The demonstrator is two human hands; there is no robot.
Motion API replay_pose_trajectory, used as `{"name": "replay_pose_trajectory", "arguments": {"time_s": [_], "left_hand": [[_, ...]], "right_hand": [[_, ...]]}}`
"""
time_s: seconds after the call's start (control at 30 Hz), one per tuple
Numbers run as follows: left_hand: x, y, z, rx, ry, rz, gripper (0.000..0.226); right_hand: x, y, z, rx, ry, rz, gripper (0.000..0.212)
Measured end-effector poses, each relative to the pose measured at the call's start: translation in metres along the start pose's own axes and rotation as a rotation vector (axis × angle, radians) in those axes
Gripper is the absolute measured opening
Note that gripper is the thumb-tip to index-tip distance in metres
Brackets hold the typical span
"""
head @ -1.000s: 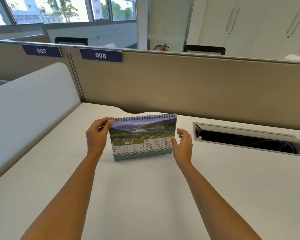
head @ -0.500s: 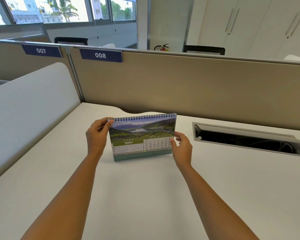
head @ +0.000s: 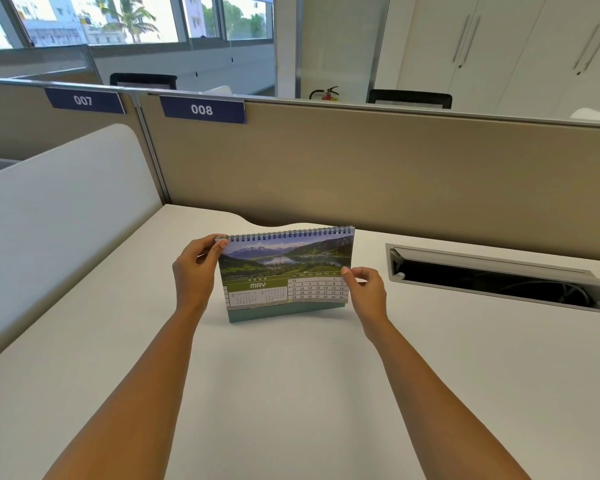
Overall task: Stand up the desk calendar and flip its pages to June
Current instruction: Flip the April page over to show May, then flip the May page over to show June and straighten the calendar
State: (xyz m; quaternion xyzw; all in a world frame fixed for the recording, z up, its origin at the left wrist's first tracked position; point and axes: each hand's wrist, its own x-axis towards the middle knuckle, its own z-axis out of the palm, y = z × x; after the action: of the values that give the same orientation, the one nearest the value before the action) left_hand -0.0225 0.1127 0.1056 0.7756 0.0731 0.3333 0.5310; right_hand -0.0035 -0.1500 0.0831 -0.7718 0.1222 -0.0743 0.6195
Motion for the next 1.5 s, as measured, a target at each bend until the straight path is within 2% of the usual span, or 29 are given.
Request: {"name": "replay_pose_trajectory", "arguments": {"time_s": [0.1, 0.27, 0.37, 0.53, 0.7, 0.83, 0.97, 1.03, 1.1, 1.17, 1.27, 1.4, 1.5], "left_hand": [[0.000, 0.001, 0.000, 0.001, 0.001, -0.004, 0.031], [0.000, 0.002, 0.000, 0.007, 0.005, -0.017, 0.031], [0.000, 0.003, 0.000, 0.003, 0.005, -0.024, 0.031], [-0.001, 0.003, -0.001, -0.021, -0.011, -0.038, 0.033], [0.000, 0.006, -0.002, -0.024, -0.033, -0.057, 0.033], [-0.001, 0.008, -0.003, -0.050, -0.049, -0.091, 0.035], [-0.001, 0.013, -0.005, -0.175, -0.084, -0.213, 0.047], [0.001, 0.014, -0.008, -0.220, -0.102, -0.244, 0.052], [0.002, 0.013, -0.008, -0.243, -0.112, -0.254, 0.057], [0.001, 0.012, -0.008, -0.251, -0.103, -0.248, 0.059], [0.000, 0.012, -0.008, -0.248, -0.089, -0.228, 0.053], [0.001, 0.010, -0.008, -0.171, -0.096, -0.177, 0.042], [0.003, 0.007, -0.008, -0.104, -0.090, -0.133, 0.038]], "right_hand": [[-0.003, 0.002, -0.005, 0.008, -0.024, -0.017, 0.019], [-0.010, 0.001, -0.010, -0.037, 0.083, -0.124, 0.021], [-0.013, 0.000, -0.011, -0.050, 0.084, -0.170, 0.019], [-0.018, -0.001, -0.015, -0.089, 0.108, -0.206, 0.009], [-0.025, -0.005, -0.018, -0.077, 0.141, -0.218, 0.009], [-0.028, -0.018, -0.026, 0.080, -0.022, -0.084, 0.014], [-0.029, -0.040, -0.044, 0.373, -0.416, 0.129, 0.051], [-0.027, -0.050, -0.052, 0.518, -0.583, 0.110, 0.062], [-0.027, -0.063, -0.053, 0.540, -0.658, -0.015, 0.061], [-0.027, -0.078, -0.044, 0.482, -0.636, -0.191, 0.050], [-0.023, -0.093, -0.025, 0.210, -0.504, -0.427, 0.034], [-0.005, -0.092, -0.005, -0.405, -0.306, -0.739, 0.037], [0.014, -0.084, 0.000, -0.681, -0.268, -0.855, 0.039]]}}
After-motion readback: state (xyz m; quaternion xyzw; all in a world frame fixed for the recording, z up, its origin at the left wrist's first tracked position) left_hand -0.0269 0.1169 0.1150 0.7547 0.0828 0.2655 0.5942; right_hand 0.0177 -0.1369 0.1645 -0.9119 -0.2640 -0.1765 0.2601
